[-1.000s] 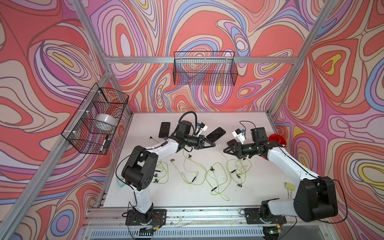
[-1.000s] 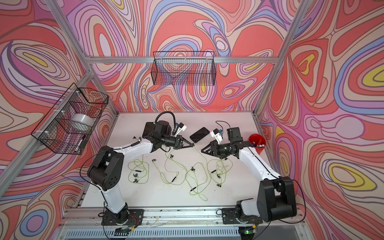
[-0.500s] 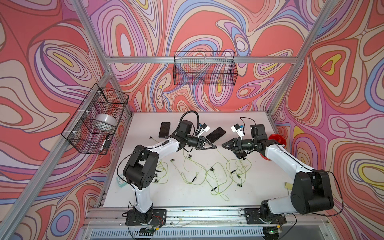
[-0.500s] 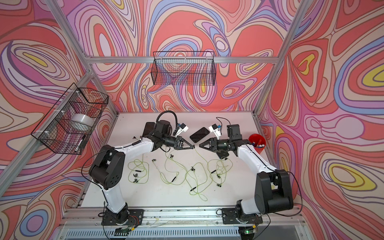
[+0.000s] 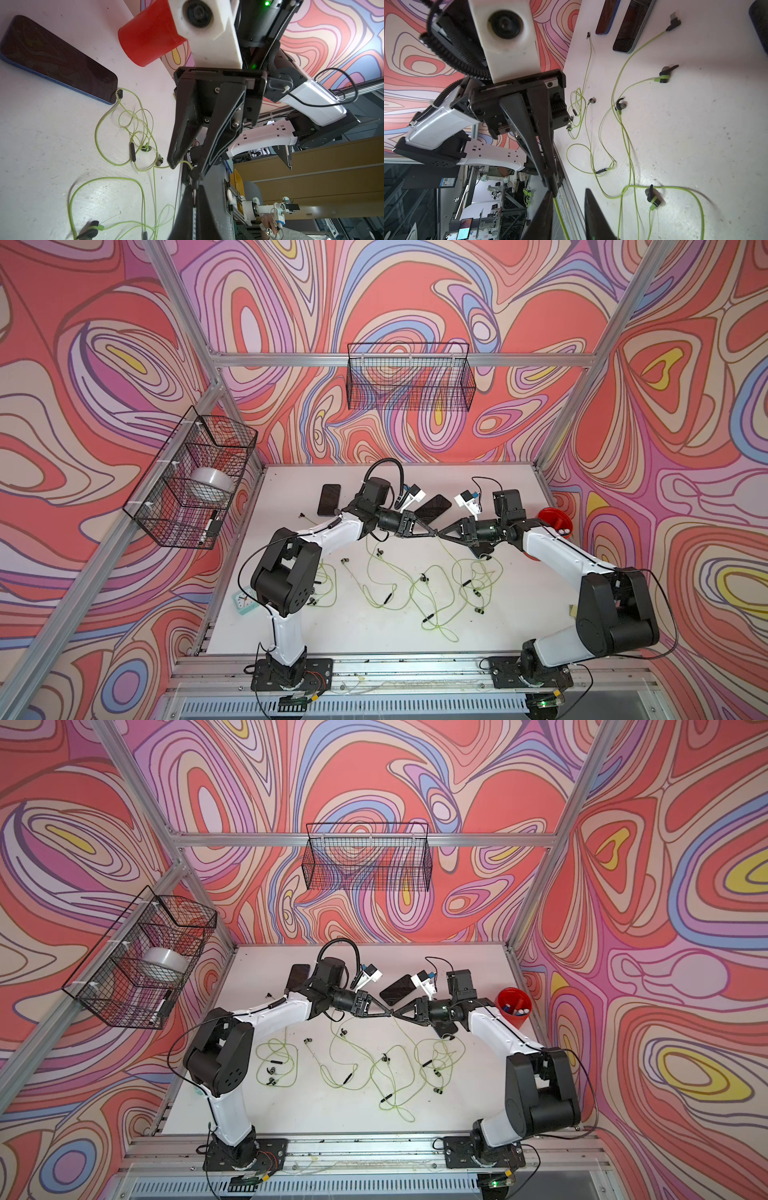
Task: Plug wired earphones into phones
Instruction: Pick up the wired earphone from the center of the board.
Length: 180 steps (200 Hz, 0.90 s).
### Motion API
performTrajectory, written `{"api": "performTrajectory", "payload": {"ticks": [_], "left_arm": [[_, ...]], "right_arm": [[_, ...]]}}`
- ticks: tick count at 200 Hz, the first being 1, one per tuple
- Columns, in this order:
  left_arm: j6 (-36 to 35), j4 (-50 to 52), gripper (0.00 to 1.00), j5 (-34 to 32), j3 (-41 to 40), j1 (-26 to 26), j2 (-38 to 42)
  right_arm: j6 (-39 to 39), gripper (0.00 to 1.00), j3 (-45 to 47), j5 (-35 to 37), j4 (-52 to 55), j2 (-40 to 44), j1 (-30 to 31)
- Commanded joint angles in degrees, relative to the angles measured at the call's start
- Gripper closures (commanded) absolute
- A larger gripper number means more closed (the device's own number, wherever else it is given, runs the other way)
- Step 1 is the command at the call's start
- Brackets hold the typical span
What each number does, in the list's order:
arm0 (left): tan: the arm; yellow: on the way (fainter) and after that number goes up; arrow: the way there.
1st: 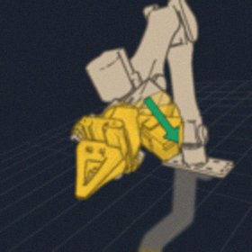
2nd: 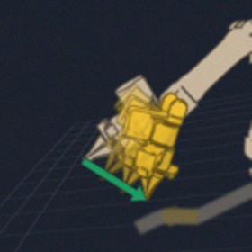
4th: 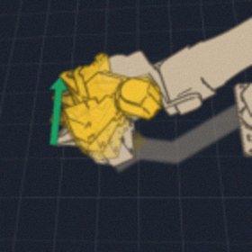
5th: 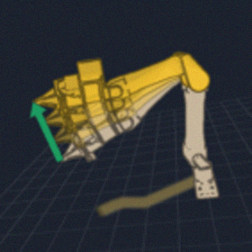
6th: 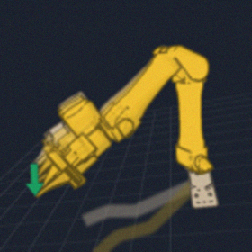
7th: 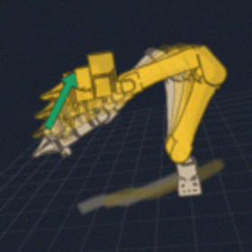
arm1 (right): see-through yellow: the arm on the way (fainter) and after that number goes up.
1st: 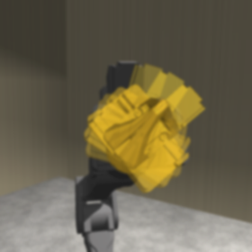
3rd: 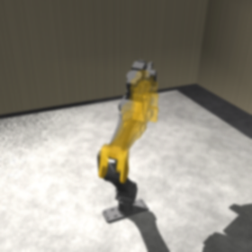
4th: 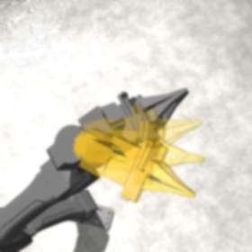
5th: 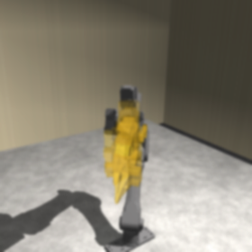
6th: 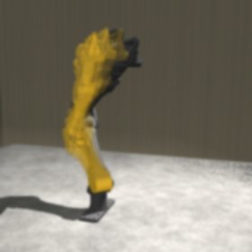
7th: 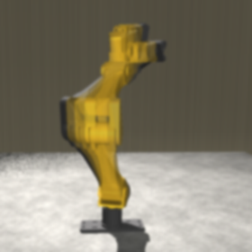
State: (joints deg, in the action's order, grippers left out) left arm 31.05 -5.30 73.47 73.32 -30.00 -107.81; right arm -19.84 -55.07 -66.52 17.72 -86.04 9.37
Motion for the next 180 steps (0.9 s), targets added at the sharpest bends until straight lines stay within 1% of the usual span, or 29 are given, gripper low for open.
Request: {"api": "performTrajectory", "payload": {"ticks": [1, 43, 92, 115, 123, 142, 155, 169, 180], "left_arm": [[-2.0, 1.17, 1.0, 1.32, 1.74, -0.45, -1.28], [-2.66, 1.77, 1.0, 1.24, 2.0, -0.41, -1.47], [-2.17, 0.02, 1.0, 1.26, 1.54, -0.73, -1.1], [-0.37, -4.09, 1.0, 1.47, 0.16, -0.76, -0.58], [1.02, -6.91, 0.93, 1.48, -0.78, -0.72, -0.22], [5.39, -13.84, 0.82, 1.59, -2.62, -0.68, 0.09], [9.31, -20.14, 0.67, 1.9, -4.09, -0.61, 0.1], [16.9, -30.98, 0.57, 1.74, -6.37, -0.1, -0.4], [23.88, -40.66, 0.56, 1.55, -7.9, 0.58, -1.24]], "right_arm": [[-0.42, 0.75, -0.83, -0.76, -2.26, -0.69, 1.25], [-2.44, 0.77, 0.13, -1.15, -4.92, -0.6, 1.6], [-3.13, 0.88, 0.4, -0.8, -6.05, -1.77, 2.52], [-3.46, 0.92, 0.52, -0.63, -6.63, -1.52, 2.51], [-3.43, 0.93, 0.56, -0.5, -6.59, -1.47, 2.59], [-3.54, 0.95, 0.73, -0.15, -6.64, -1.24, 2.5], [-3.6, 0.95, 0.83, 0.05, -6.72, -1.08, 2.52], [-3.58, 0.95, 0.98, 0.35, -6.73, -0.92, 2.57], [-3.58, 0.95, 1.02, 0.6, -6.73, -0.79, 2.5]]}}
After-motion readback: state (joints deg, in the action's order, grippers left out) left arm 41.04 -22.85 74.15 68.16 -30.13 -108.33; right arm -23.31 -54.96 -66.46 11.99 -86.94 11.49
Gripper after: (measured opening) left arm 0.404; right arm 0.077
